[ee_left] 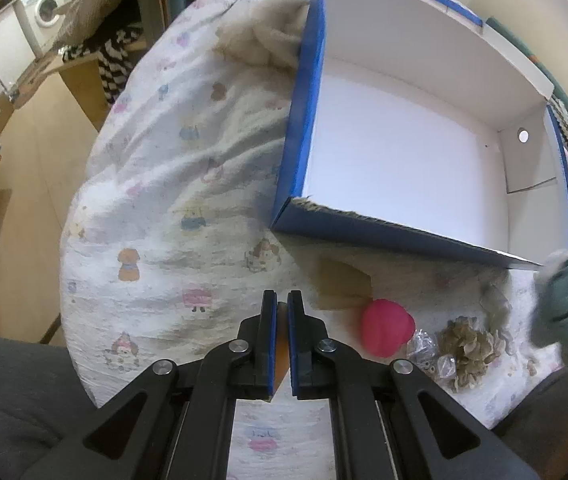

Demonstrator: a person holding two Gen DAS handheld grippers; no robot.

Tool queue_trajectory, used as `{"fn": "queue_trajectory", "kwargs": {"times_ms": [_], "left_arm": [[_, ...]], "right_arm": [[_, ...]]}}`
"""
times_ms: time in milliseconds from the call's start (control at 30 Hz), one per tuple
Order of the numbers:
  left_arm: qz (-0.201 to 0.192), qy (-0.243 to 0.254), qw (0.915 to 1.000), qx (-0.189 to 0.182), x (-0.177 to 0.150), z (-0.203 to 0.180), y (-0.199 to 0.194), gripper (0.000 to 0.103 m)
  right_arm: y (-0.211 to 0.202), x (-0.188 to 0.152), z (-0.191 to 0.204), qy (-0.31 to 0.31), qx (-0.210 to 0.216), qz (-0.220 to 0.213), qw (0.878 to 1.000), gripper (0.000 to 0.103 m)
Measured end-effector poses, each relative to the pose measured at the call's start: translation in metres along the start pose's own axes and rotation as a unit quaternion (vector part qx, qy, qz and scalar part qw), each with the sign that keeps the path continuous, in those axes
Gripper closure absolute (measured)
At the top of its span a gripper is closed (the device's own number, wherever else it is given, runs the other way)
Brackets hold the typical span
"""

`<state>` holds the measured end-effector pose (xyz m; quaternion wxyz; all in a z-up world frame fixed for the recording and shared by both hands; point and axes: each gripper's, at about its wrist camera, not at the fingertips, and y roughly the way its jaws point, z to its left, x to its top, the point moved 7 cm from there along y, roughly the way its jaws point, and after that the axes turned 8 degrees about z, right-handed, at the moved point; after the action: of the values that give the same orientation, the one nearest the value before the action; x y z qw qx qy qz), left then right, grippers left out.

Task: Organize soft objects
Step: 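Carry the blue towel into the box and open the right gripper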

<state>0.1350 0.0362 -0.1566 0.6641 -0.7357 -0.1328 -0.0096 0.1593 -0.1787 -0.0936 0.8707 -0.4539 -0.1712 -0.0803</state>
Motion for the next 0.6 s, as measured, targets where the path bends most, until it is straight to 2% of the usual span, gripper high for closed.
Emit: {"fn": "queue_trajectory", "kwargs": {"times_ms": [133,333,467,600], "left_arm": [[-0.018,0.005,0.9998,0.0,-0.001,0.0,-0.013,0.098],[-0.058,0.013,0.9981,-0.015,0.001,-0.004,-0.055,0.098],[-0.077,0.031,0.9963,-0.022,0.02,-0.016,-0.076,0.098],[-0.09,0.053,0.9944,-0.017,0.05,-0.034,-0.083,0.098]], "right_arm": [[-0.034,0.012,0.003,0.023,0.027,-0.034,0.999,0.062],[-0.064,0.037,0.019,0.005,0.013,-0.067,0.998,0.062],[-0.075,0.054,0.016,-0.022,-0.002,-0.082,0.996,0.062],[-0.063,0.066,0.002,-0.026,-0.014,-0.087,0.996,0.062]]}}
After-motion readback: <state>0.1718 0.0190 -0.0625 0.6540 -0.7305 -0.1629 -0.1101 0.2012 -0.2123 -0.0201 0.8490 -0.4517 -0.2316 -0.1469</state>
